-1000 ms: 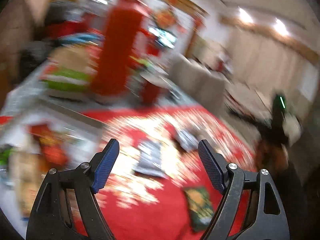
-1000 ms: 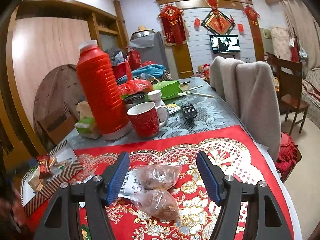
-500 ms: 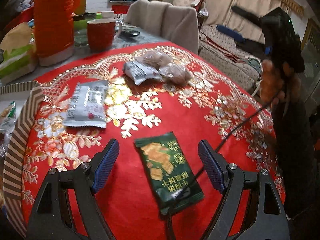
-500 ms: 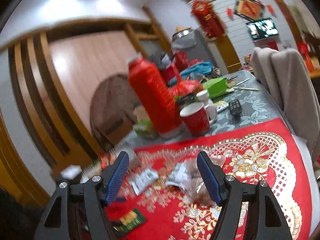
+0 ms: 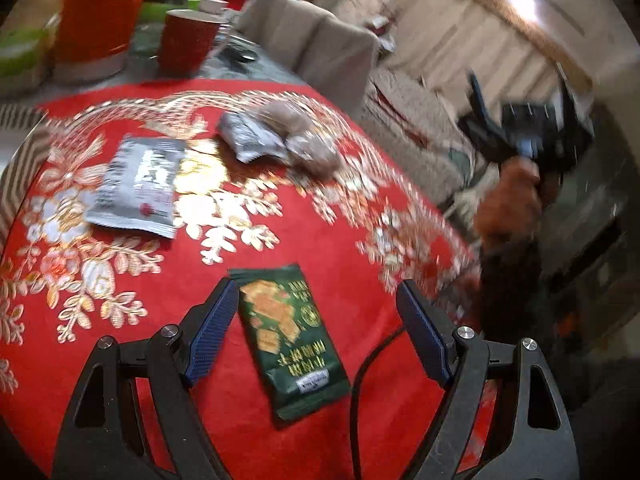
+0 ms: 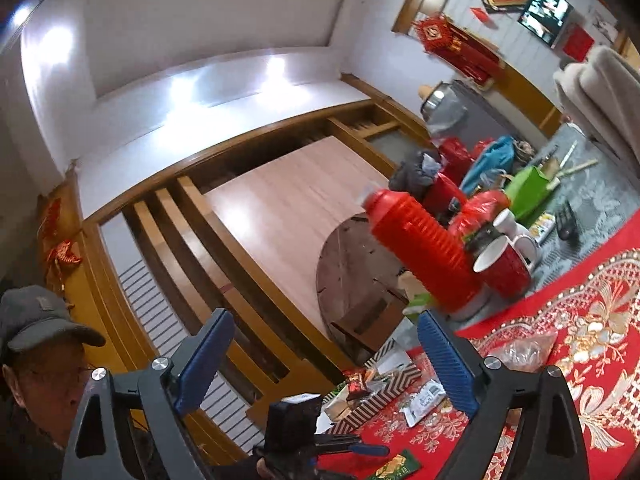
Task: Organize snacks
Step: 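Grasp the green cracker pack with the left tool while the right grasps the clear date bag, then carry both into the white box and open both tools, then grasp a white packet with the left tool while the right grasps another white packet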
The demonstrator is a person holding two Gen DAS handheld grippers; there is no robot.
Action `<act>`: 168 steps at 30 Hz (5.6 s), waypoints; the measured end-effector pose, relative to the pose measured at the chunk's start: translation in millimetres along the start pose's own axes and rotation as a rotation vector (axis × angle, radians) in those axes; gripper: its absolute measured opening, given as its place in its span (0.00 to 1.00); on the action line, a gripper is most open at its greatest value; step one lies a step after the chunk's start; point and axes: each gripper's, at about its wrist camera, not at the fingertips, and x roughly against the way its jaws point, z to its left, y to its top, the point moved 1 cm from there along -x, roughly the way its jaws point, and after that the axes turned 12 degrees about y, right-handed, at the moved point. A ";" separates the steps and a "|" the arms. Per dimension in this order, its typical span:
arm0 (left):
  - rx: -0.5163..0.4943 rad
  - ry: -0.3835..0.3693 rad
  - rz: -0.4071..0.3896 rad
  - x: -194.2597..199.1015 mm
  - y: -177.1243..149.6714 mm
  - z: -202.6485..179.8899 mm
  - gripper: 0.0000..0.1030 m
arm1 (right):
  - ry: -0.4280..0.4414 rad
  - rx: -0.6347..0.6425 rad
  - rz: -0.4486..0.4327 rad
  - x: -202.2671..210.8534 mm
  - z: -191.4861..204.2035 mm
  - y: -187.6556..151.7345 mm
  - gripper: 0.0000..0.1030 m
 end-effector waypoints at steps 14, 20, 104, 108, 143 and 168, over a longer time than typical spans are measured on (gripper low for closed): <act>-0.255 0.478 0.046 -36.9 -15.8 -44.5 0.79 | 0.140 0.057 0.146 -35.3 23.9 -24.2 0.93; -0.293 0.487 0.052 -36.8 -23.9 -46.8 0.80 | 0.022 0.031 0.180 -50.6 4.9 -31.9 0.93; 0.359 0.847 -0.362 175.5 -17.4 154.4 0.41 | -0.780 0.426 0.652 -382.4 -51.4 -176.1 0.26; 0.371 0.877 -0.297 161.4 -20.3 167.0 0.41 | -0.753 0.408 0.672 -406.5 -59.5 -194.1 0.26; 0.474 0.841 -0.551 201.5 -23.3 166.3 0.72 | -0.740 0.471 0.615 -439.2 -56.1 -191.3 0.48; -0.001 0.579 -0.177 -11.5 60.0 16.2 0.76 | -0.965 0.128 0.556 -165.2 -137.3 -86.7 0.61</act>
